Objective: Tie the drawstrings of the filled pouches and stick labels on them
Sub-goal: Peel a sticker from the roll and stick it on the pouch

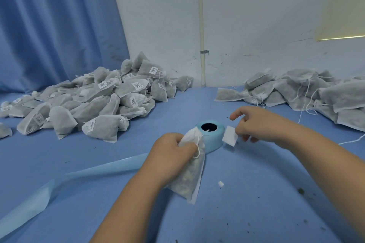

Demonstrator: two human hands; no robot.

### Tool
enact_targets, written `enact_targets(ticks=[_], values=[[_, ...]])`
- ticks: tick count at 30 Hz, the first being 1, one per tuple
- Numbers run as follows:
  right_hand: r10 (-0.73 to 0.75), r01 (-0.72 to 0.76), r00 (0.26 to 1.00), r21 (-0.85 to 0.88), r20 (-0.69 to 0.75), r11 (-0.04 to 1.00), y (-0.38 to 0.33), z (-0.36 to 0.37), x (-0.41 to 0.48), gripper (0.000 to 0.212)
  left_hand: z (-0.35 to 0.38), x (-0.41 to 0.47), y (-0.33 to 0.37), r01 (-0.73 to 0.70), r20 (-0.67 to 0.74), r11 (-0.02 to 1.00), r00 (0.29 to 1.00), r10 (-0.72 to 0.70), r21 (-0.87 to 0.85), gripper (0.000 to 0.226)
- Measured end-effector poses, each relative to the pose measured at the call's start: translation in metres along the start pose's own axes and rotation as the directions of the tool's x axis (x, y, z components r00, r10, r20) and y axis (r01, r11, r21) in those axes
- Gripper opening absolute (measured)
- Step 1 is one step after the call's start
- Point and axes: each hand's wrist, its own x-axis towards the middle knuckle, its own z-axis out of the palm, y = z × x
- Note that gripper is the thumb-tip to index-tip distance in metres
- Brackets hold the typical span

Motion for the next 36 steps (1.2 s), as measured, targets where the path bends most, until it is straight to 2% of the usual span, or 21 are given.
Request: enact_targets(ticks=[3,4,6,7,8,11,15,20,24,28,31,36], values=[[-0.074,0.068,0.997,0.334,0.006,0.94,-0.012,-0.014,-0.007,0.032,-0.001,-0.004,0.008,-0.044,-0.053,0.989,0.998,0.036,-0.144,0.024],[-0.133,0.096,0.99,0.486,0.042,0.869,-0.018,-0.017,-0.012,0.033,0.0,-0.005,0.011,-0.039,-0.059,0.976,0.998,0.027,-0.214,0.018],[-0.296,0.096,0.944,0.744,0.142,0.661,-0.03,-0.019,-0.022,0.035,0.003,-0.008,0.017,-0.03,-0.052,0.951,0.999,0.014,-0.308,0.014],[-0.372,0.07,0.908,0.806,0.192,0.588,-0.036,-0.018,-0.027,0.035,0.005,-0.009,0.018,-0.025,-0.037,0.938,0.999,0.013,-0.345,0.015],[-0.427,0.047,0.872,0.829,0.238,0.558,-0.041,-0.014,-0.031,0.035,0.008,-0.01,0.02,-0.015,-0.02,0.923,1.0,0.008,-0.384,0.017],[-0.464,0.053,0.834,0.794,0.299,0.606,-0.047,-0.002,-0.036,0.035,0.013,-0.011,0.023,0.027,0.035,0.884,0.999,-0.012,-0.466,0.014],[-0.395,0.094,0.888,0.748,0.235,0.657,-0.045,0.009,-0.034,0.031,0.016,-0.011,0.02,0.05,0.132,0.862,0.991,0.02,-0.504,0.035],[-0.351,0.106,0.919,0.743,0.181,0.661,-0.046,0.012,-0.034,0.023,0.015,-0.009,0.016,0.065,0.233,0.805,0.968,0.092,-0.589,0.026],[-0.296,0.14,0.949,0.695,0.109,0.705,-0.047,0.015,-0.035,0.02,0.014,-0.009,0.015,0.107,0.295,0.751,0.948,0.12,-0.651,0.035],[-0.299,0.187,0.951,0.631,0.075,0.752,-0.05,0.016,-0.037,0.018,0.016,-0.01,0.015,0.107,0.258,0.791,0.964,0.067,-0.603,0.033],[-0.356,0.219,0.931,0.645,0.088,0.732,-0.054,0.014,-0.041,0.017,0.016,-0.01,0.017,0.087,0.194,0.858,0.981,0.015,-0.506,0.028],[-0.392,0.253,0.916,0.626,0.092,0.738,-0.058,0.017,-0.046,0.017,0.015,-0.011,0.02,0.093,0.193,0.844,0.981,0.012,-0.528,0.031]])
